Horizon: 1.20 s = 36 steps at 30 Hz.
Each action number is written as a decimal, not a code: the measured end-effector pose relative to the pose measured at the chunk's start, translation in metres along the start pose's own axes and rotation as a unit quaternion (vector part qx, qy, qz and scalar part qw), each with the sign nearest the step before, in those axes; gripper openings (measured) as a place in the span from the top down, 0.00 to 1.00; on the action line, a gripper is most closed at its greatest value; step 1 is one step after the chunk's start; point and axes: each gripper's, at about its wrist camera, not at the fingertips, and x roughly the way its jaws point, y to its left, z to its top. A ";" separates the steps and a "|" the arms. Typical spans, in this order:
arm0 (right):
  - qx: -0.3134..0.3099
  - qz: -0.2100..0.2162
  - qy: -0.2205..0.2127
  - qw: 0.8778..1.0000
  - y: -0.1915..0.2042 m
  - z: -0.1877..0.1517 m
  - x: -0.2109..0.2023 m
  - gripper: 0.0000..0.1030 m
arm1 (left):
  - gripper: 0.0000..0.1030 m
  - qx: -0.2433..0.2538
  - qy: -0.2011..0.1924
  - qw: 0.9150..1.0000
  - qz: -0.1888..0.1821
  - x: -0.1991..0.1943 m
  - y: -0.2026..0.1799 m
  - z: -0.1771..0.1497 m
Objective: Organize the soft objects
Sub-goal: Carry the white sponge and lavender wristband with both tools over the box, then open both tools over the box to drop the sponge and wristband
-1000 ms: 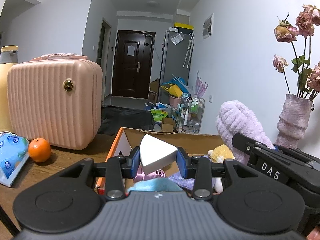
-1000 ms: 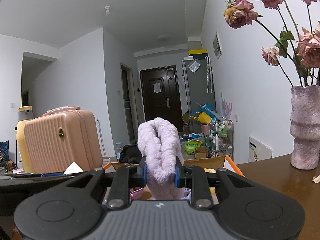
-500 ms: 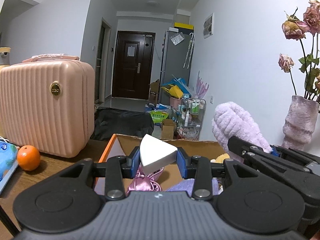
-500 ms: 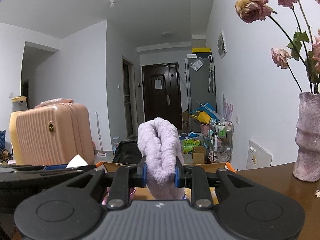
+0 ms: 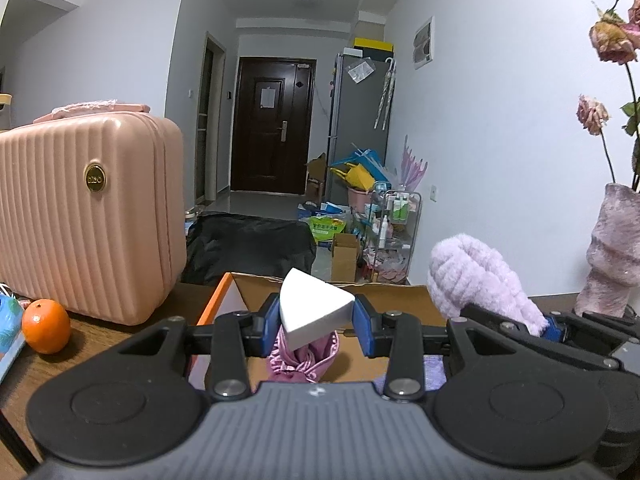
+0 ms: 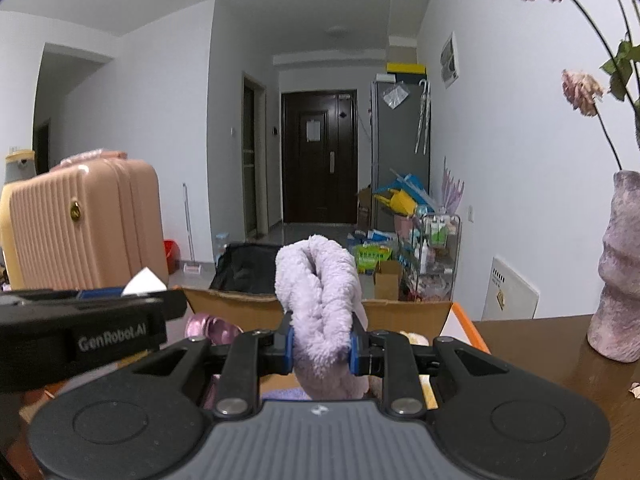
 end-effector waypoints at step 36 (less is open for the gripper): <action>0.027 -0.054 0.057 0.997 -0.014 -0.011 0.023 0.00 | 0.00 -0.026 0.034 0.995 0.085 0.018 0.021 -0.009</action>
